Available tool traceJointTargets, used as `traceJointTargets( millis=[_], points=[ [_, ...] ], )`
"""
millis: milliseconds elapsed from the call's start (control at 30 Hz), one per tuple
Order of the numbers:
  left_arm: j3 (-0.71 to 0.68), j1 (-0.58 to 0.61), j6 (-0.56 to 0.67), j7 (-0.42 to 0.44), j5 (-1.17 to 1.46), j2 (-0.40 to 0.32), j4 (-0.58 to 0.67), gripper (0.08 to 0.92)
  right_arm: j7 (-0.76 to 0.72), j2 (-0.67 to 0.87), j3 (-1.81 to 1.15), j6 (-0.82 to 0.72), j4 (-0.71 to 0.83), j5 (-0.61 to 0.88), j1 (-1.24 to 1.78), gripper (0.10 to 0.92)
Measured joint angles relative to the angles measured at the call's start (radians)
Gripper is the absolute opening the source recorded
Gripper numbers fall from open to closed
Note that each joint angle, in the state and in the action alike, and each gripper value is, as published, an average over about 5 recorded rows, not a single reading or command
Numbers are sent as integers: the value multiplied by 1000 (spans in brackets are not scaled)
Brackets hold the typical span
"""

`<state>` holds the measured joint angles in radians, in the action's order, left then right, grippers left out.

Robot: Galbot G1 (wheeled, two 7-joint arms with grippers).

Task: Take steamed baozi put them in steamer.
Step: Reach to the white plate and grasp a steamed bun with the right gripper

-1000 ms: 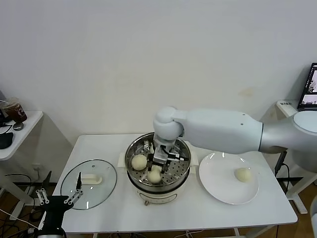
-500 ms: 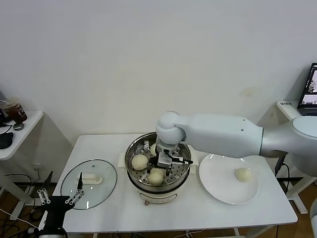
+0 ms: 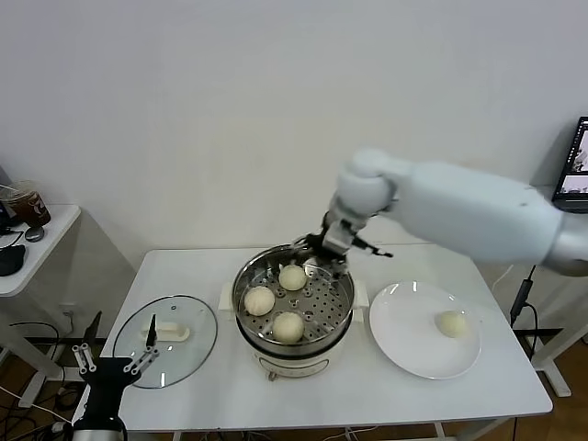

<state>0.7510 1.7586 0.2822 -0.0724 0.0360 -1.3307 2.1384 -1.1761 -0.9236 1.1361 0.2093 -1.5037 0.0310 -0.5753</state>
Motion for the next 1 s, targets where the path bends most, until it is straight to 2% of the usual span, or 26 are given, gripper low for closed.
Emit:
traceJointTargets(
  millis=[233,467,700,1000],
  points=[
    [-20,-11,-4,3,-8,6,-8,823,-39,198,-48,-173,8,-19,29,823],
    [-25,-6,-6,4,-15,5,-9,823,-34,342,-190,-259,52,-91,200,823],
    [-30,-8,-15,6,-24,0,-6,823,-1,402,-394,-281,120,-179,446,823],
    [-35,-7,-18,7,-29,-5,-7,823,33,406,-559,-285,191,-271,672,823]
  ],
)
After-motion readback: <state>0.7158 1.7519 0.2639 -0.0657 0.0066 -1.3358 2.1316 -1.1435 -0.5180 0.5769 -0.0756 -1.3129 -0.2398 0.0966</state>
